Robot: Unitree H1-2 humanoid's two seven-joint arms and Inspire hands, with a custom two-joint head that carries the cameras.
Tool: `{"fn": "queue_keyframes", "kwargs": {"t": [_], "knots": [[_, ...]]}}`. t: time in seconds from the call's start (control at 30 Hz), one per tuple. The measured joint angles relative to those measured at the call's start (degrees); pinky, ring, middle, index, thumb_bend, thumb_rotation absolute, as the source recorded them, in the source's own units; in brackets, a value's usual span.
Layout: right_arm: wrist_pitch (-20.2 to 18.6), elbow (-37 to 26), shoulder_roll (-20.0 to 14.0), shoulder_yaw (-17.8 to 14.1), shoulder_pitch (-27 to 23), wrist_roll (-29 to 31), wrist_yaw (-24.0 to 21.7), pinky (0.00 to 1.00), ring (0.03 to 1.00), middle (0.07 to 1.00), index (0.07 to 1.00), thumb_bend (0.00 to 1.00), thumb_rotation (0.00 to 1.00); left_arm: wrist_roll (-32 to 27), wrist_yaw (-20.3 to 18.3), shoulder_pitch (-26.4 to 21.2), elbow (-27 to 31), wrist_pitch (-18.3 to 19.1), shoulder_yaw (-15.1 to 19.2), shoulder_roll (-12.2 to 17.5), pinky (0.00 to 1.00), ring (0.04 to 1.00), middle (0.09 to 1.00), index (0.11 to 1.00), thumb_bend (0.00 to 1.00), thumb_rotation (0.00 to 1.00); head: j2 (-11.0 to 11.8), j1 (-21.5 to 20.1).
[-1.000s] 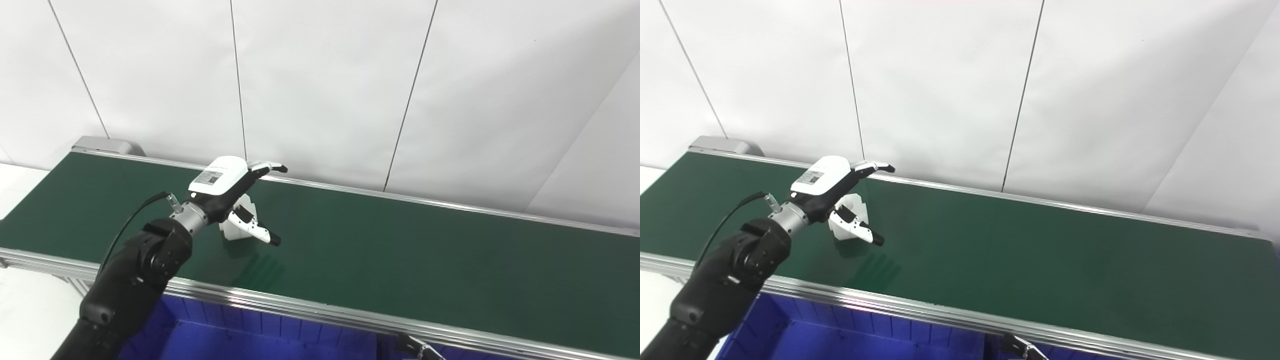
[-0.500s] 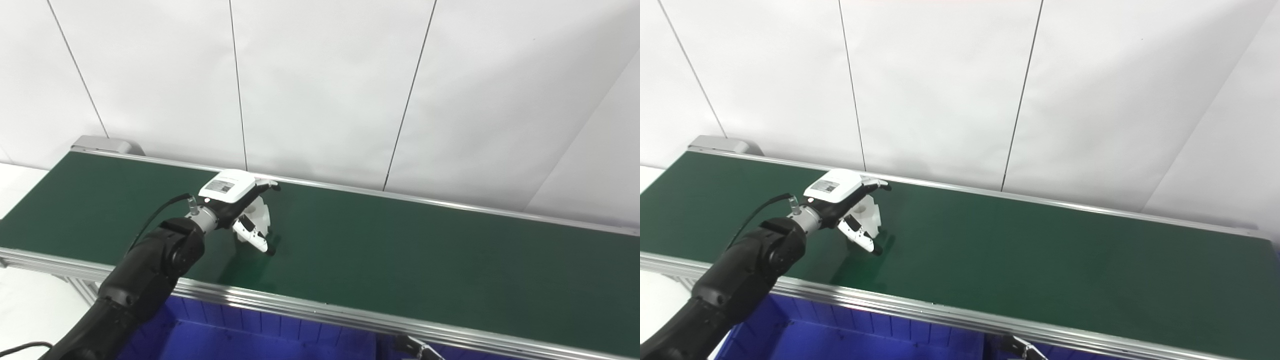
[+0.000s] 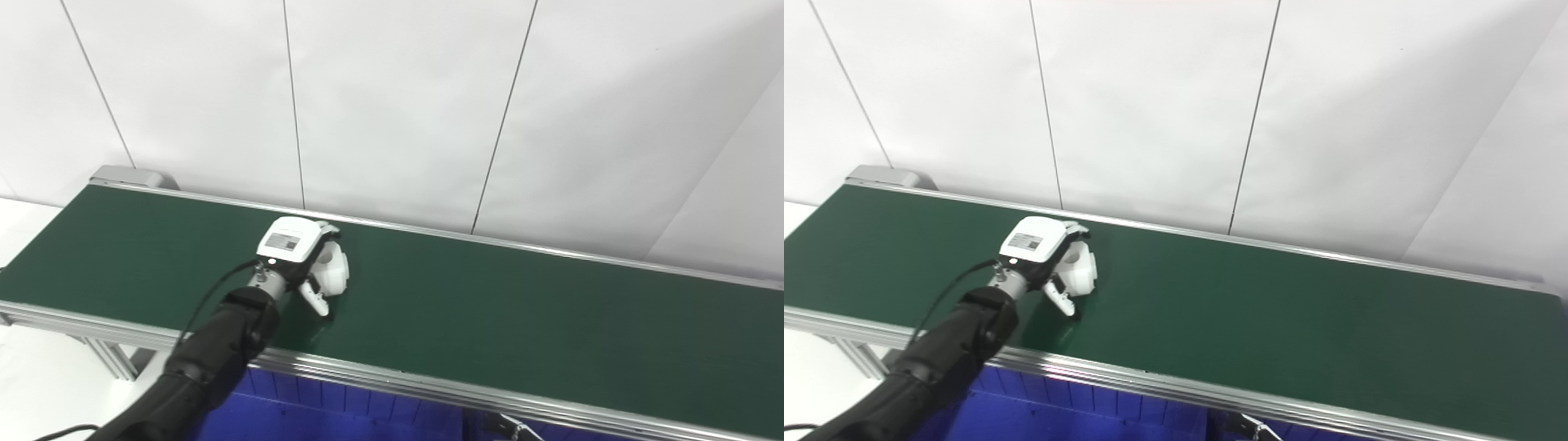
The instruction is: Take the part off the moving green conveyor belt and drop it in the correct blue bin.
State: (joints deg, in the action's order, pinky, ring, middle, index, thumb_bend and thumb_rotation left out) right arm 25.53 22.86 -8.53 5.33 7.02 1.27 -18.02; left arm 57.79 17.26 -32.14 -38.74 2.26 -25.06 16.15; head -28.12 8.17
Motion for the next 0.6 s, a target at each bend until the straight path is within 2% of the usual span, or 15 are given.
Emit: {"fn": "queue_keyframes", "kwargs": {"t": [0.03, 0.07, 0.1, 0.17, 0.27, 0.33, 0.47, 0.6], "knots": [[0.00, 0.00, -0.05, 0.09, 0.00, -0.04, 0.00, 0.70, 0.754, 0.795, 0.797, 0.84, 1.00, -0.35, 1.53, -0.15, -0.83, -0.32, -0.05, -0.41, 0.58, 0.627, 0.656, 0.641, 0.72, 0.03, 0.09, 0.00], [0.00, 0.00, -0.08, 0.17, 0.01, -0.04, -0.01, 0.70, 0.753, 0.795, 0.797, 0.85, 1.00, -0.74, 3.28, -0.31, -1.77, -1.20, -0.08, -0.95, 0.49, 0.523, 0.528, 0.572, 0.60, 0.01, 0.09, 0.00], [0.00, 0.00, -0.06, 0.22, 0.01, -0.03, -0.01, 0.70, 0.752, 0.795, 0.796, 0.85, 1.00, -1.42, 5.20, -0.51, -2.89, -2.24, -0.11, -1.33, 0.42, 0.448, 0.458, 0.546, 0.55, 0.00, 0.09, 0.00], [0.00, 0.00, 0.02, 0.26, -0.02, -0.02, -0.01, 0.70, 0.751, 0.793, 0.796, 0.86, 1.00, -2.73, 7.84, -0.98, -5.37, -4.47, -0.04, -1.37, 0.38, 0.404, 0.420, 0.532, 0.52, 0.00, 0.00, -0.17], [0.00, 0.00, 0.18, 0.35, 0.23, 0.39, -0.05, 0.70, 0.753, 0.794, 0.797, 0.86, 0.99, -5.29, 10.07, -1.86, -6.67, -6.94, 0.55, -1.18, 0.34, 0.375, 0.400, 0.521, 0.51, 0.00, 0.00, -0.18], [0.00, 0.00, 0.18, 0.41, 0.30, 0.47, -0.04, 0.70, 0.749, 0.790, 0.794, 0.86, 0.99, -6.38, 10.99, -2.24, -7.02, -8.30, 0.44, -1.25, 0.40, 0.418, 0.417, 0.520, 0.52, 0.00, 0.00, -0.18], [0.00, -0.13, 0.14, 0.53, 0.37, 0.43, -0.03, 0.70, 0.749, 0.791, 0.793, 0.85, 1.00, -7.57, 12.93, -2.22, -8.10, -10.49, -0.03, -1.48, 0.39, 0.401, 0.404, 0.520, 0.51, 0.00, 0.00, -0.35], [0.00, -0.31, 0.11, 0.68, 0.45, 0.35, -0.05, 0.70, 0.750, 0.792, 0.792, 0.85, 1.00, -8.14, 13.28, -2.22, -8.08, -10.88, -0.26, -1.54, 0.40, 0.420, 0.411, 0.520, 0.51, 0.00, 0.00, -0.35]]}}
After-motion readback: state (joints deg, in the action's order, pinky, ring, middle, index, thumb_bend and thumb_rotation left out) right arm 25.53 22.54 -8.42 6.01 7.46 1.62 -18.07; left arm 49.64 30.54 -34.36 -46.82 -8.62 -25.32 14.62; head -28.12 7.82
